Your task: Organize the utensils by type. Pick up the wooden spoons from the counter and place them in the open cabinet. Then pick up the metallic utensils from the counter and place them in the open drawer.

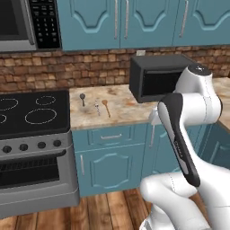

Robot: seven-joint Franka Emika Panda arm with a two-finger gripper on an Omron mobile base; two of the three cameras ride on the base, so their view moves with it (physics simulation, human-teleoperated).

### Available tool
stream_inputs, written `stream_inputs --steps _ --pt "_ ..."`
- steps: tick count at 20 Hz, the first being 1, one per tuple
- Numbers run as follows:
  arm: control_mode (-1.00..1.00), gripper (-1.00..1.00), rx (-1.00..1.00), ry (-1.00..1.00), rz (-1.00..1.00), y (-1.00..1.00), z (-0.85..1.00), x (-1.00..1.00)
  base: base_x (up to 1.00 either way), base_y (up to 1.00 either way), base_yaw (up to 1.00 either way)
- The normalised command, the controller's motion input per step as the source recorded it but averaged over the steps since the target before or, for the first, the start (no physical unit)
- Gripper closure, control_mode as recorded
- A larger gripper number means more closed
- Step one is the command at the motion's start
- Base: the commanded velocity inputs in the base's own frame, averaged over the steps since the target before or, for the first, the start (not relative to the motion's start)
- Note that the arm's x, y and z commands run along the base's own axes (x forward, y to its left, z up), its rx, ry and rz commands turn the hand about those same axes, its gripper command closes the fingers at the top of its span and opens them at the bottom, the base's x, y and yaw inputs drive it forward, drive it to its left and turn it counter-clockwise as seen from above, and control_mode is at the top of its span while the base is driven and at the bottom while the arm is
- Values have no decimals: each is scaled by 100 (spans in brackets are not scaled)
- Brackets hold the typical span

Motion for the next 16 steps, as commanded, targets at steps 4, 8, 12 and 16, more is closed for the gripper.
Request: stream_inputs --steps 4,8,12,16 --pt "100 100 0 0 0 0 0 0 0 0 0" --pt "100 100 0 0 0 0 0 0 -1 6 1" --pt "100 100 0 0 0 0 0 0 -1 60 1" --pt "100 100 0 0 0 0 0 0 0 87 0"
